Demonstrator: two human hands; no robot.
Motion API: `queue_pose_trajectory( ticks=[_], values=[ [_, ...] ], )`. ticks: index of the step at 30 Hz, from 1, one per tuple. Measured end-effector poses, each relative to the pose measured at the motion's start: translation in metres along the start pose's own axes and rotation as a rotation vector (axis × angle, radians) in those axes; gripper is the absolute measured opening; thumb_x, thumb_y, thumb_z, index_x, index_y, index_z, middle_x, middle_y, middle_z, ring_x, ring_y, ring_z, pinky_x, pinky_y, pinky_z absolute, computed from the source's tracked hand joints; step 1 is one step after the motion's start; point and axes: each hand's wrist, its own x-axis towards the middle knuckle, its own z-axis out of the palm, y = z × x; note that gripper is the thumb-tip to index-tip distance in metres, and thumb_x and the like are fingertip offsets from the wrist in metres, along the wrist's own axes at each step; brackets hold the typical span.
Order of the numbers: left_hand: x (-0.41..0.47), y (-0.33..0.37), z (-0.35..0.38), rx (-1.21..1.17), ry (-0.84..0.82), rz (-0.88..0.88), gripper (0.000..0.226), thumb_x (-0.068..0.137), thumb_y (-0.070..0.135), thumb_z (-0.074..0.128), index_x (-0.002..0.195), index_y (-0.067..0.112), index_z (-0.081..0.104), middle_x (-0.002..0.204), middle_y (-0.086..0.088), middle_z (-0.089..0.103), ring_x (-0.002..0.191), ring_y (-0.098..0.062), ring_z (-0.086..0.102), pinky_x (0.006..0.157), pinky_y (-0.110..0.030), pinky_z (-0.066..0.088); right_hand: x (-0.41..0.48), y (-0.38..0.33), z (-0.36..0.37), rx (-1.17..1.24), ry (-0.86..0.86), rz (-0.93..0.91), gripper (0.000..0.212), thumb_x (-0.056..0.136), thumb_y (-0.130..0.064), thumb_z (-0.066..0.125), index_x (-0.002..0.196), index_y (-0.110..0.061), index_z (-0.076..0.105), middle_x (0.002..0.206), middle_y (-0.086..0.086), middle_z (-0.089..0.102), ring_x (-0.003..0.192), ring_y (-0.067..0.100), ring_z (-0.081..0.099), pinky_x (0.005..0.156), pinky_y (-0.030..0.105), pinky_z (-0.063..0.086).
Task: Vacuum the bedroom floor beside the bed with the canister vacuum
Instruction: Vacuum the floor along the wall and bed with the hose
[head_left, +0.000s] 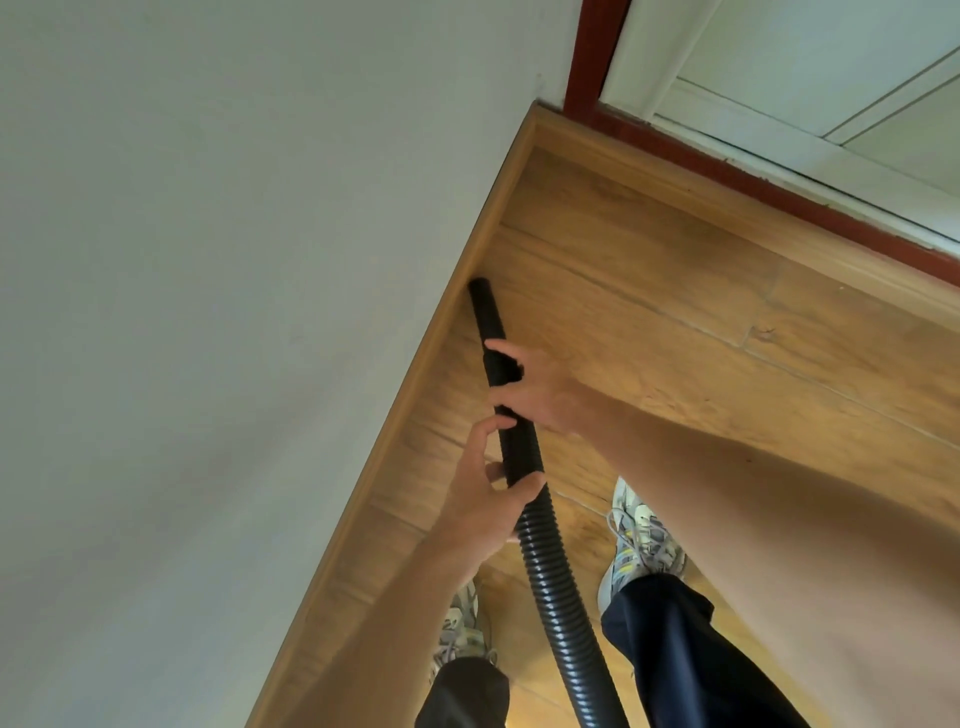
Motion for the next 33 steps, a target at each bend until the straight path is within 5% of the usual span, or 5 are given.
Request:
queue_pose_trajectory(
  ticks=[7,15,27,33],
  values=[
    [0.010,0.014,-0.004,0.045,-0.025,0.023,0.055,0.091,0.006,0.068,0.124,0.042,0.045,0.108,-0.005,0.067,0.082,-0.016,0.072,0.055,-0.029,0.059,0.007,-0.010,-0.011,0.007,0.055,0.019,0.078,0.081,-0.012,0.067,0.148,-0.039,0.038,0.130,0.003,0.052,0.109,0.023,0.059,0.090,0.041,0.056],
    [-0.019,-0.020,-0.024,-0.034,-0.002,-0.102,0.052,0.091,0.004,0.067,0.117,0.045,0.049,0.105,-0.008,0.073,0.089,-0.021,0.074,0.064,-0.038,0.061,-0.013,0.001,0.036,-0.010,-0.032,0.030,0.078,0.083,-0.008,0.066,0.150,-0.036,0.037,0.133,0.005,0.053,0.107,0.021,0.058,0.076,0.029,0.054],
    [-0.038,-0.061,-0.068,0.173,0.112,-0.101,0.053,0.090,0.005,0.070,0.113,0.047,0.049,0.102,-0.006,0.070,0.086,-0.025,0.074,0.063,-0.041,0.062,-0.034,0.019,0.121,0.195,0.083,-0.042,0.078,0.086,-0.014,0.068,0.154,-0.025,0.030,0.139,0.008,0.051,0.118,0.023,0.055,0.100,0.041,0.050],
    [-0.050,-0.098,-0.074,0.251,0.079,-0.021,0.056,0.087,0.005,0.072,0.112,0.049,0.050,0.110,-0.005,0.070,0.093,-0.022,0.072,0.068,-0.048,0.063,-0.055,0.042,0.139,0.270,0.004,0.014,0.083,0.085,-0.016,0.068,0.153,-0.039,0.026,0.121,0.003,0.058,0.095,0.021,0.065,0.071,0.038,0.062]
  ],
)
